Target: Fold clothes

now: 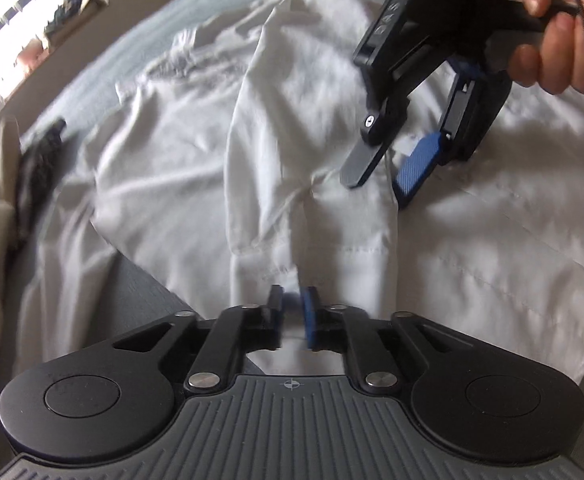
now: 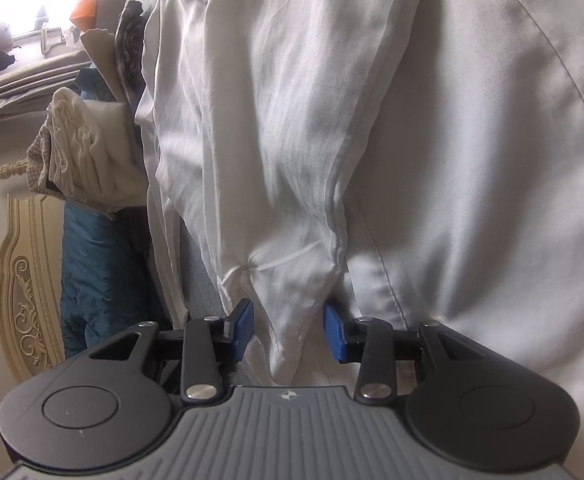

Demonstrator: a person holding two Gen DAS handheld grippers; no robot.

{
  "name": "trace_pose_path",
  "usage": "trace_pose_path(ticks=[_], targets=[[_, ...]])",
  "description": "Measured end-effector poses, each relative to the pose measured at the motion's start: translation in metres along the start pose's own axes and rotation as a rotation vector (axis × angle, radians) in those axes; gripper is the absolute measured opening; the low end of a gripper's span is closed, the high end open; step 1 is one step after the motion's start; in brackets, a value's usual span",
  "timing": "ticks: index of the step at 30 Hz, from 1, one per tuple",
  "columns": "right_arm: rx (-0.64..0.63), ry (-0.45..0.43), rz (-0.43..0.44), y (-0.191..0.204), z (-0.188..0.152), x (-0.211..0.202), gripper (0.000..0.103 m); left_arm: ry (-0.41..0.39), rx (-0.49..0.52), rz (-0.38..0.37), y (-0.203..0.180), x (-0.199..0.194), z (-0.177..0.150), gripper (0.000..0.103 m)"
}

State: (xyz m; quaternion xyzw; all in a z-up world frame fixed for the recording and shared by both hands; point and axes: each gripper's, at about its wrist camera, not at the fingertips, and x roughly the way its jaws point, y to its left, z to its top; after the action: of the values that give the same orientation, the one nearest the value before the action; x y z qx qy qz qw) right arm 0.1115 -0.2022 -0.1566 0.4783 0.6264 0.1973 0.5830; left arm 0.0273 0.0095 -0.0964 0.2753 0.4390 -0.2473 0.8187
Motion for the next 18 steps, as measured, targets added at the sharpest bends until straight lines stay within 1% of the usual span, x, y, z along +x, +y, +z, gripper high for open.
trace_pose_path(ticks=[1, 2, 3, 4, 6, 9, 11, 13, 15, 18], targets=[[0.002, 0.000, 0.002, 0.000, 0.000, 0.000, 0.041, 0.005, -0.042, -0.028, 0.006, -0.001, -0.001, 0.021], [0.003, 0.000, 0.003, -0.001, 0.000, -0.001, 0.041, 0.008, -0.084, -0.058, 0.013, -0.002, -0.002, 0.025], [0.005, 0.000, 0.004, -0.001, 0.000, -0.001, 0.041, 0.004, -0.125, -0.092, 0.021, -0.006, -0.003, 0.033], [0.006, 0.001, 0.005, -0.001, 0.001, -0.001, 0.041, -0.001, -0.166, -0.126, 0.029, -0.010, -0.003, 0.036], [0.007, 0.003, 0.004, -0.001, 0.001, -0.001, 0.041, -0.037, -0.244, -0.186, 0.045, -0.021, -0.004, 0.038], [0.002, 0.004, 0.002, -0.001, 0.001, 0.000, 0.041, -0.106, -0.390, -0.256, 0.071, -0.035, -0.007, 0.042], [-0.002, 0.003, 0.000, 0.000, 0.001, 0.000, 0.042, -0.129, -0.486, -0.264, 0.085, -0.034, -0.008, 0.042], [-0.006, 0.002, -0.003, 0.001, 0.001, 0.000, 0.042, -0.115, -0.550, -0.260, 0.095, -0.022, -0.008, 0.042], [-0.010, 0.002, -0.007, 0.003, 0.000, 0.000, 0.042, -0.081, -0.591, -0.265, 0.101, -0.003, -0.004, 0.041], [-0.019, 0.004, -0.014, 0.005, -0.001, 0.000, 0.042, -0.056, -0.611, -0.296, 0.103, 0.015, -0.002, 0.041]])
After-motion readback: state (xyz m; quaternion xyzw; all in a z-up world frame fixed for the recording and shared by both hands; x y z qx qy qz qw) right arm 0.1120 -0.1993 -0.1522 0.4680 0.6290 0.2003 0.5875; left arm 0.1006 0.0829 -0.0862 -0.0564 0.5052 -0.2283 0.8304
